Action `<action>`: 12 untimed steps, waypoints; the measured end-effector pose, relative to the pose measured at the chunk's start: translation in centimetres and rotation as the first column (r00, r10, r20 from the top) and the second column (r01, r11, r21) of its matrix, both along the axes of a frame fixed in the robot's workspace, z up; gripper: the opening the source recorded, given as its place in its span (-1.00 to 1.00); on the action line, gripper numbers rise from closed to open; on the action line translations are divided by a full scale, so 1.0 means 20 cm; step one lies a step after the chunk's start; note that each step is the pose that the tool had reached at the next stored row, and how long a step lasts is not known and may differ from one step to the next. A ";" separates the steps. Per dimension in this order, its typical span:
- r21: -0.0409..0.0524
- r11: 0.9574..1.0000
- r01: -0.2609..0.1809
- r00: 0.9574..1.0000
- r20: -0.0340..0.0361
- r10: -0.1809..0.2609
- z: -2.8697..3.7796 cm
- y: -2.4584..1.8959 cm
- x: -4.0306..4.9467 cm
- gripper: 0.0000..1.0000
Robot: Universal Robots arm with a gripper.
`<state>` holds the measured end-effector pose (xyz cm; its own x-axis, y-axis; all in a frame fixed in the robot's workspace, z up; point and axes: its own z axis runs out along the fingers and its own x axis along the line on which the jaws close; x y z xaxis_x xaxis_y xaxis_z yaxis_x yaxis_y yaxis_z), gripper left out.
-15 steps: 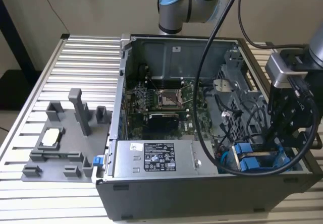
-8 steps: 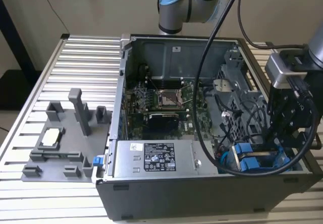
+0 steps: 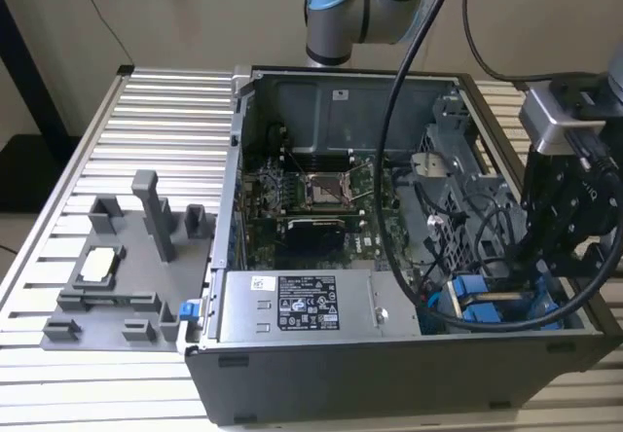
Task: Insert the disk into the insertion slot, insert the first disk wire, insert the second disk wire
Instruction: 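Insert the first disk wire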
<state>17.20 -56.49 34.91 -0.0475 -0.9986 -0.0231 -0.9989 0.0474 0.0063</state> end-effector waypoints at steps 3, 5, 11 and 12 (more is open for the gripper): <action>0.000 1.000 0.000 1.000 0.000 0.000 0.056 0.000 0.000 -0.47; 0.000 1.000 0.000 1.000 0.000 0.000 0.085 0.000 0.000 -0.47; -0.001 1.000 0.000 1.000 0.000 0.000 0.143 0.000 0.000 -0.47; -0.001 1.000 0.000 1.000 0.000 0.000 0.143 0.000 0.000 -0.47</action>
